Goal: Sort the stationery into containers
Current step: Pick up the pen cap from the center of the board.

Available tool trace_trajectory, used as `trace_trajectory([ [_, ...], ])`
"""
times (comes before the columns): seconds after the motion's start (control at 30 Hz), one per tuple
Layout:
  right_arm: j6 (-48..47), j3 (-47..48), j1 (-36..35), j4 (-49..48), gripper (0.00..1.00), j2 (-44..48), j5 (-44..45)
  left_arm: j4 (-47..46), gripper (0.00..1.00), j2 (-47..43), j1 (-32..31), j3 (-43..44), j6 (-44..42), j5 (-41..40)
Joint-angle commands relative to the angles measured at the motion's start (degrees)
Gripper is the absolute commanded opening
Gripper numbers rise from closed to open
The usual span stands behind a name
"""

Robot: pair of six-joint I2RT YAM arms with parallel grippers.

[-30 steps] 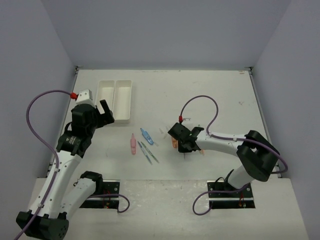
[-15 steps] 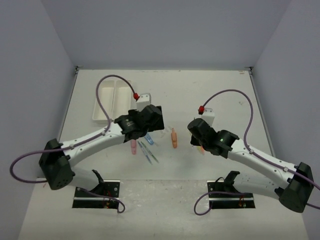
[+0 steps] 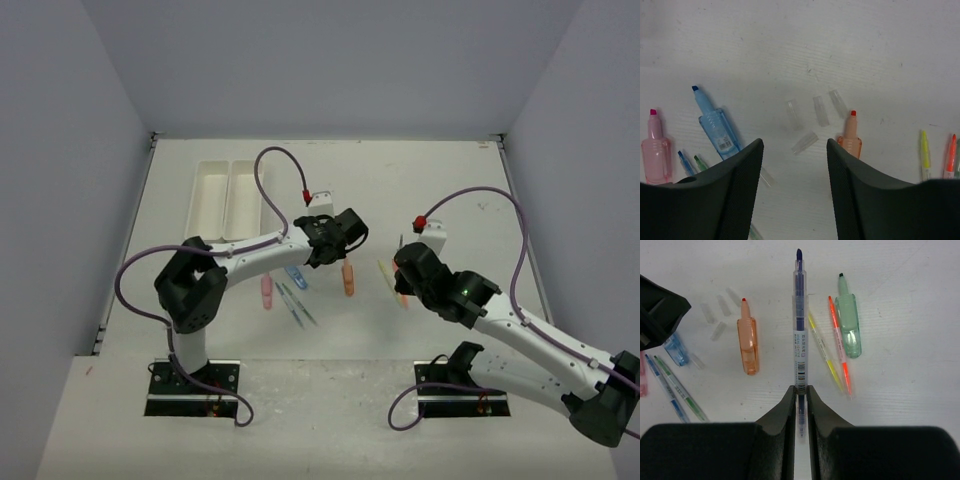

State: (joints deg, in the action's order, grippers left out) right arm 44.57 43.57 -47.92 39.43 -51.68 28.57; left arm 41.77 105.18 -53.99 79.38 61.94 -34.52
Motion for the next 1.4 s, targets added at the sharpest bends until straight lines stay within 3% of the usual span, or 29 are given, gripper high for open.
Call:
trace_trajectory([
  [0.0,-0.67,-0.81,0.11,-0.71,0.0,-0.83,1.28,2.84,0.53,3.66,1.19,3.85,4.76,-3.32],
  [0.3,-1.76,-1.83,0.19,-1.74,0.0,0.34,-0.88,-2.78,0.5,4.64,4.0,0.49,3.6,-0.57],
  [0.4,-1.92,-2.15,0.12,-2.3,0.0,-0.23,-1.11,-5.41,0.43,5.67,4.57,-0.31,2.9,1.26],
  [1.0,-2.33,-3.32,0.2,-3.04,0.0,-0.53,-1.32,-8.37,0.36,10.19,4.68,-1.24,3.89,3.94],
  [1.1,-2.53,-3.26,0.17,-3.13,0.0,-0.47,-1.47,-7.9,0.28,11.09,4.68,-0.8,4.04,3.94],
  [1.23,-2.53,-3.41,0.2,-3.13,0.0,-0.28,-1.5,-7.91,0.24,11.57,4.77,-0.8,4.16,3.96],
  [1.37,-2.47,-3.49,0.19,-3.13,0.0,0.18,-1.5,-7.41,0.09,11.9,4.76,-0.98,4.24,3.94],
])
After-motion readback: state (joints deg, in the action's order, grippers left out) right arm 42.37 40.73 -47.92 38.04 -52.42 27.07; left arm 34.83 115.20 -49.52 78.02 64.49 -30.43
